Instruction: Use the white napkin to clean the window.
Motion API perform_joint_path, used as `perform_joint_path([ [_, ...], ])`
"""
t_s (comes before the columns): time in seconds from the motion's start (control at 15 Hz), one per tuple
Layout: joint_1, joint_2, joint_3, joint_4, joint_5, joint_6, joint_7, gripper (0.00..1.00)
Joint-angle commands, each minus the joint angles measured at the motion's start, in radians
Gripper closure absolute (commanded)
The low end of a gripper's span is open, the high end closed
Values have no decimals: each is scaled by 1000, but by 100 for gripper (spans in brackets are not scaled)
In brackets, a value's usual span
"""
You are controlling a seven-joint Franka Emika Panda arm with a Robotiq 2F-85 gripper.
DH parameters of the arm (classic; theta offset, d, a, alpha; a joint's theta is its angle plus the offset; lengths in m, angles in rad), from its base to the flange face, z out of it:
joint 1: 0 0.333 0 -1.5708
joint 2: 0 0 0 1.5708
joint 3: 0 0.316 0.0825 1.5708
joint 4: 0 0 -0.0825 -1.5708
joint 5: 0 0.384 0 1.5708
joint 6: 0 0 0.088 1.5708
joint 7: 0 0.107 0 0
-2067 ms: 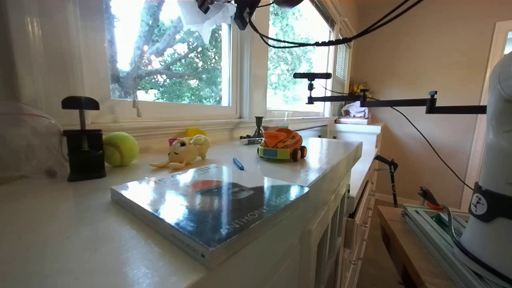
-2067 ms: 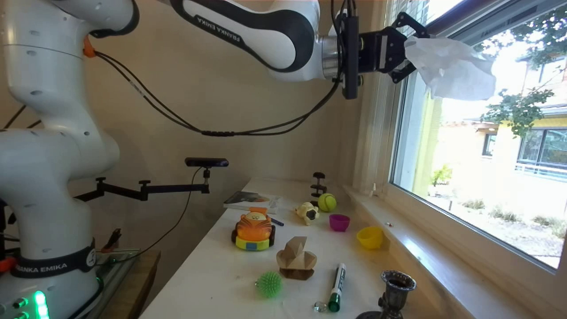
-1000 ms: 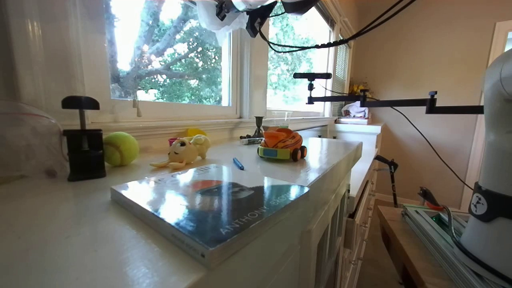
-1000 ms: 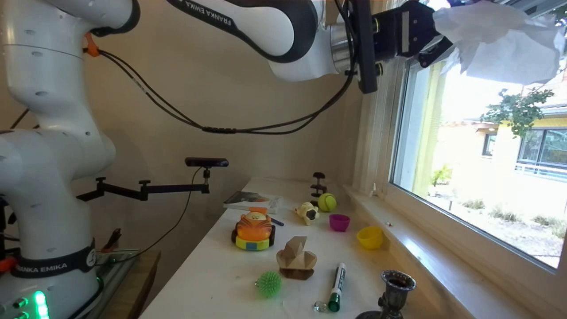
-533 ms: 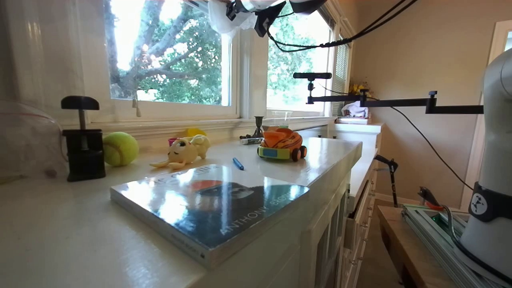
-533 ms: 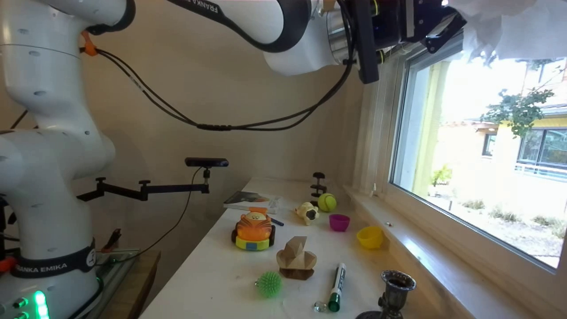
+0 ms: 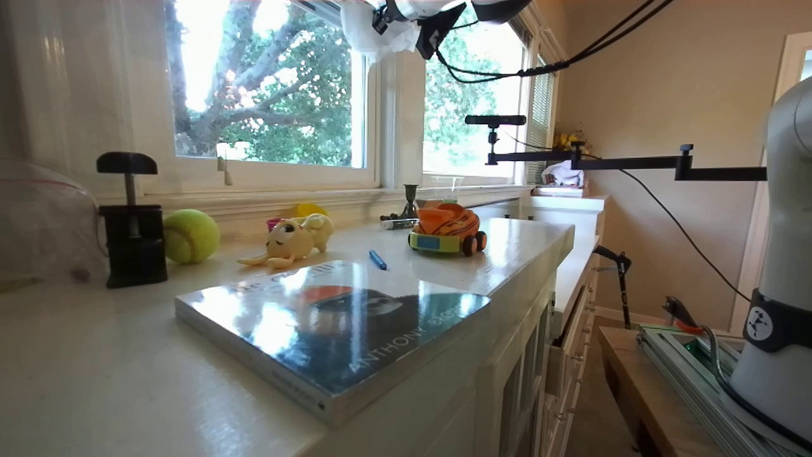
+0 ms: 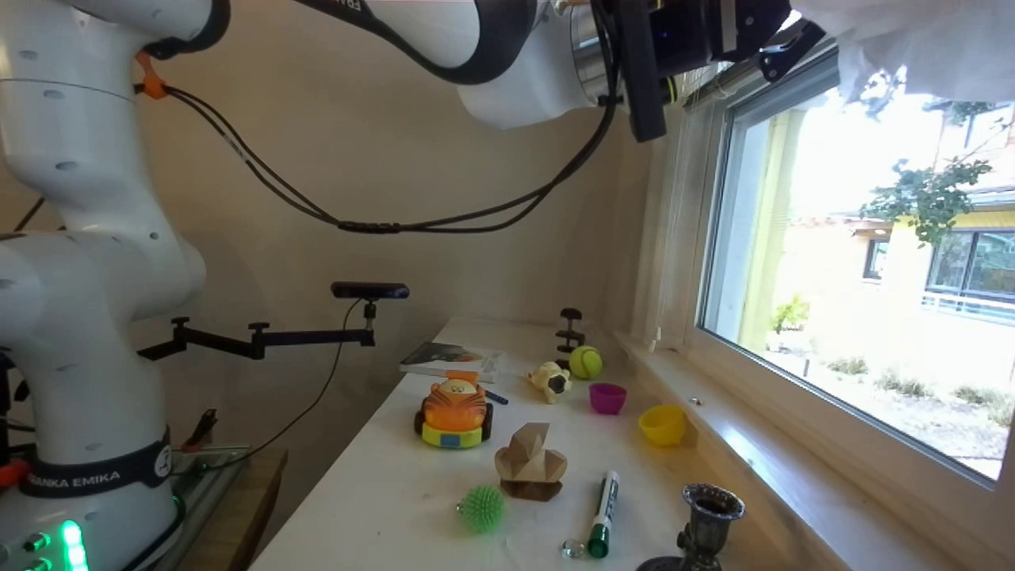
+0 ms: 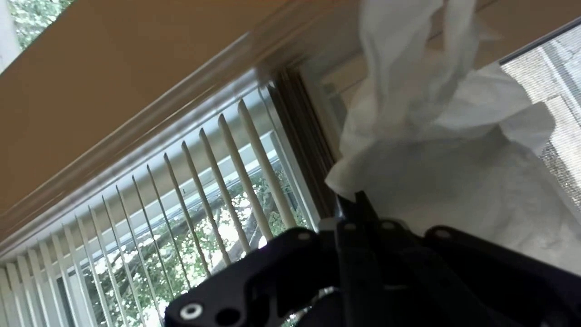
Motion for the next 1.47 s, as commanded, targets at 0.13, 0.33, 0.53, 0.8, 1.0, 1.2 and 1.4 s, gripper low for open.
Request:
perform_joint_path([
  [0.13,24,-16,-29,-35,-55,-2,42,100],
  [0.33,25,-5,-42,-28,-92,21,72,100],
  [0.53,29,7,-55,-19,-144,40,133,100],
  [0.8,53,55,-35,36,-86,45,107,100],
  [1.0,69,95,-22,75,-87,47,112,100],
  [1.2,74,148,-2,119,-87,49,122,100],
  [1.4,66,182,16,149,-87,55,133,100],
])
